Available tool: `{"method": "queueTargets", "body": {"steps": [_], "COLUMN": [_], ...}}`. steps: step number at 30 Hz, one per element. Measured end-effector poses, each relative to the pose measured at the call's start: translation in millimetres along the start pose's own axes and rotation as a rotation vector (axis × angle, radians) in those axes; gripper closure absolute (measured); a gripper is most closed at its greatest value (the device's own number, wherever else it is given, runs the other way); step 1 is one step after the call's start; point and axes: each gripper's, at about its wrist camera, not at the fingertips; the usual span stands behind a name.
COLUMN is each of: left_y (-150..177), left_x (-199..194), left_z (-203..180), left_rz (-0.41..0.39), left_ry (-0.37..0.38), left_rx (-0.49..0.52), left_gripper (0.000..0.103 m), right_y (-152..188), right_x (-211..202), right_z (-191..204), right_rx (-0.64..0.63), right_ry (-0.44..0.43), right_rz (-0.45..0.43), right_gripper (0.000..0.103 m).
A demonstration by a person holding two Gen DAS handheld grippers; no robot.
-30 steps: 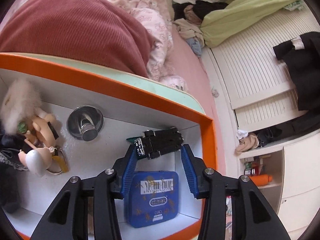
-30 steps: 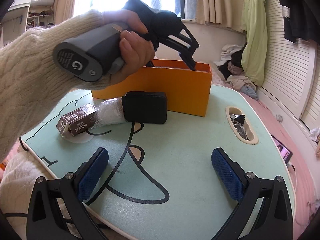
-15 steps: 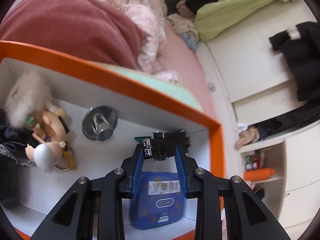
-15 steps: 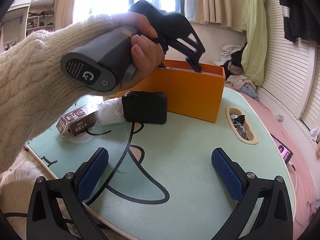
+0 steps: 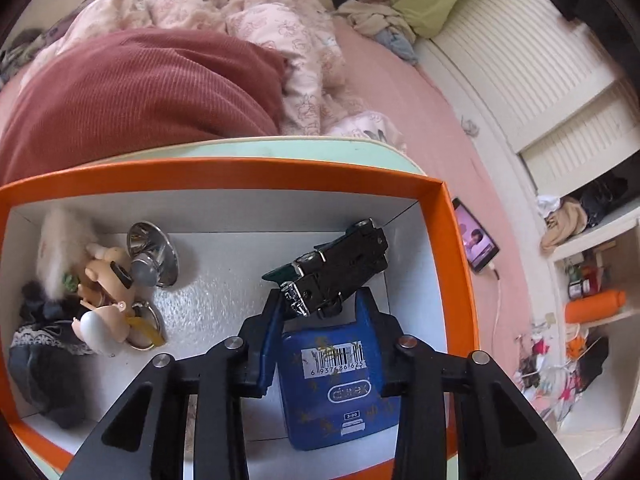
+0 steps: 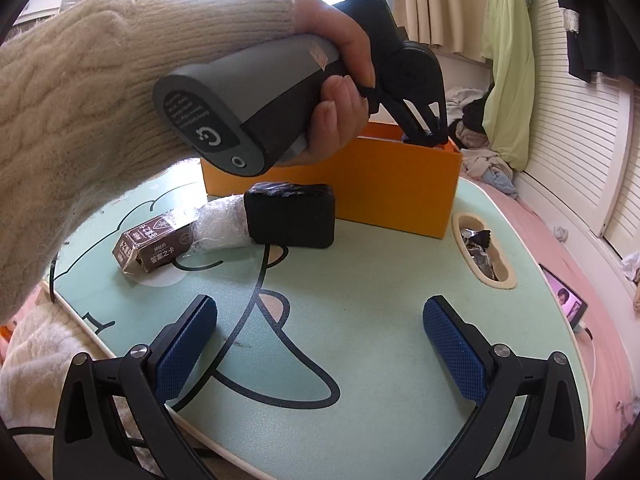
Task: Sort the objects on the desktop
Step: 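Grasp the black toy car in the box with the left gripper, lift, then set the black toy car on the desk and open the left gripper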
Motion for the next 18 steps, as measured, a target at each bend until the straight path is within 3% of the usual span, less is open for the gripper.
{"method": "queueTargets", "body": {"steps": [2,6,11,18], "left_y": [6,18,36,119], "left_x": [-9,-35,-74,-132], "left_z": [13,45,68,125], "left_rz": [-0.057,-0.149,-0.243,-0.391], "left_ry": [0.061,0.194,0.262,0.277], "left_rx": [-0.017,-0.058,-0.078,-0.057], "left_gripper": [0.078,0.078,0.078,0.078], "right_y": [0,5,6,6], "right_x": [1,-1,-1,-1], "right_z": [2,8,10,10], "right_rx": [-0.001,-0.002,-0.002,0.001], "right_ry": [0.000,0.003,0.006,0.011], "right_rz": [-0.001,-0.003,-0.003,-0.004], "right_gripper": [0.001,0.001,0.001,0.001]}}
Point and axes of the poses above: each gripper's, at about its wrist camera, not at the fingertips, and x roughly the way its jaws point, z to its left, y to its underside, and after that the axes turned 12 degrees about -y, right-handed
